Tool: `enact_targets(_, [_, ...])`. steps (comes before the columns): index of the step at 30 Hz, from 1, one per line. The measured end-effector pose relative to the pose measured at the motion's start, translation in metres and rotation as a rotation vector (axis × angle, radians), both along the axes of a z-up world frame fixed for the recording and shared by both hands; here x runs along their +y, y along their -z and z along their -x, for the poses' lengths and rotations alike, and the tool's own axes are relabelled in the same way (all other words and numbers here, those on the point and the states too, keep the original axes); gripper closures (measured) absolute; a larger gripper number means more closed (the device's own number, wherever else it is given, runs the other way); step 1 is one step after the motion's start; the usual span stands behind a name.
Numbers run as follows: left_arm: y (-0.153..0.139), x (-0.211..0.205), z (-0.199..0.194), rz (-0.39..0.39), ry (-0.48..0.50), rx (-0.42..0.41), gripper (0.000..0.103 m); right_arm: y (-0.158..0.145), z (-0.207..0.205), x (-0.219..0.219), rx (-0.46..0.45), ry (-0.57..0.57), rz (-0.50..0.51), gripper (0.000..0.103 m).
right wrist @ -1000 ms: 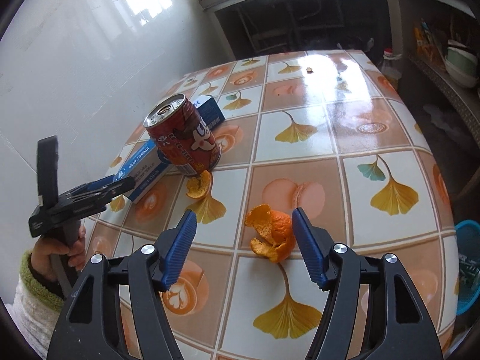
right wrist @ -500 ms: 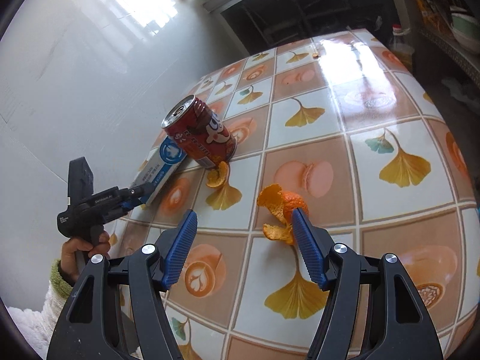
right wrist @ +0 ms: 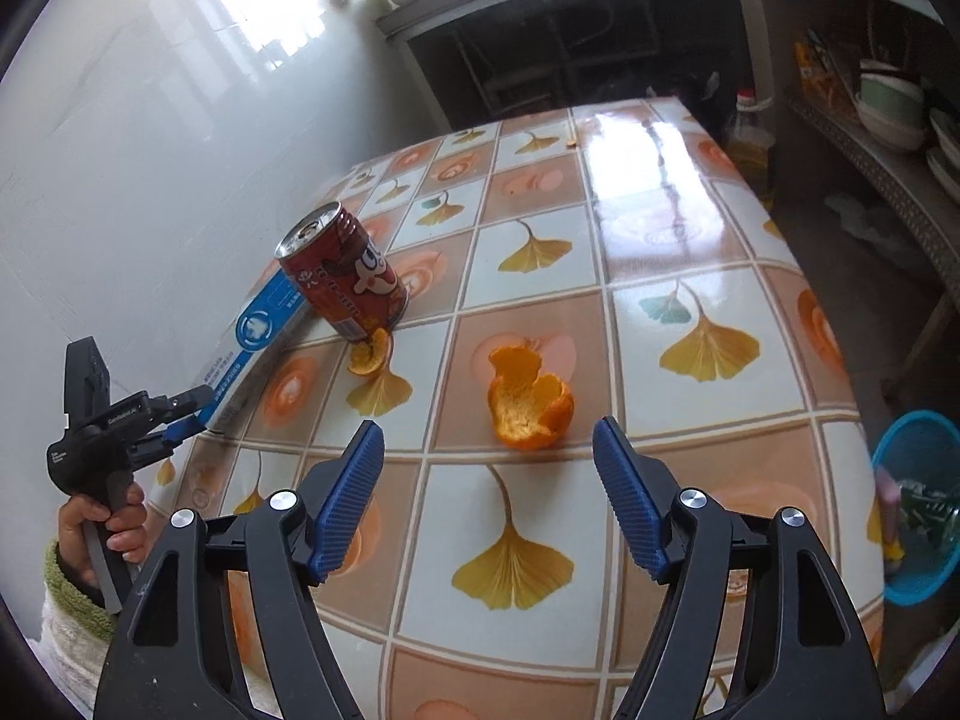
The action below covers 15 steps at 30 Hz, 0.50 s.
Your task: Collect trash
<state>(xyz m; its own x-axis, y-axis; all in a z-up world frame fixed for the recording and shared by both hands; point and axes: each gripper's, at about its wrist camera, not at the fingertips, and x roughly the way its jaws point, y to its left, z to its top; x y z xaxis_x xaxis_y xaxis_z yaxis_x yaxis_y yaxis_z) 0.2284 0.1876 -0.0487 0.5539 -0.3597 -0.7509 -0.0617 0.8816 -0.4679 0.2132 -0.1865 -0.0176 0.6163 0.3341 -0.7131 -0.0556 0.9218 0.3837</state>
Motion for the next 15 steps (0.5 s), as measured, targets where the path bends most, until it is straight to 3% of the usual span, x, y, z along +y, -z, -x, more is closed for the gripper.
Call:
enact_targets(5, [-0.012, -0.002, 0.011, -0.072, -0.027, -0.085, 0.037, -0.017, -0.01, 0.032, -0.069, -0.068, 0.041, 0.035])
enact_targets(7, [-0.017, -0.005, 0.018, -0.106, -0.03, -0.127, 0.037, -0.018, -0.018, 0.054, -0.075, -0.126, 0.069, 0.04])
enact_targets(11, [-0.026, -0.011, 0.03, -0.161, -0.003, -0.198, 0.037, -0.004, -0.041, 0.096, -0.046, -0.228, 0.14, 0.055])
enact_targets(15, [-0.027, -0.023, 0.036, -0.174, 0.056, -0.218, 0.037, 0.015, -0.065, 0.125, -0.012, -0.285, 0.234, 0.058])
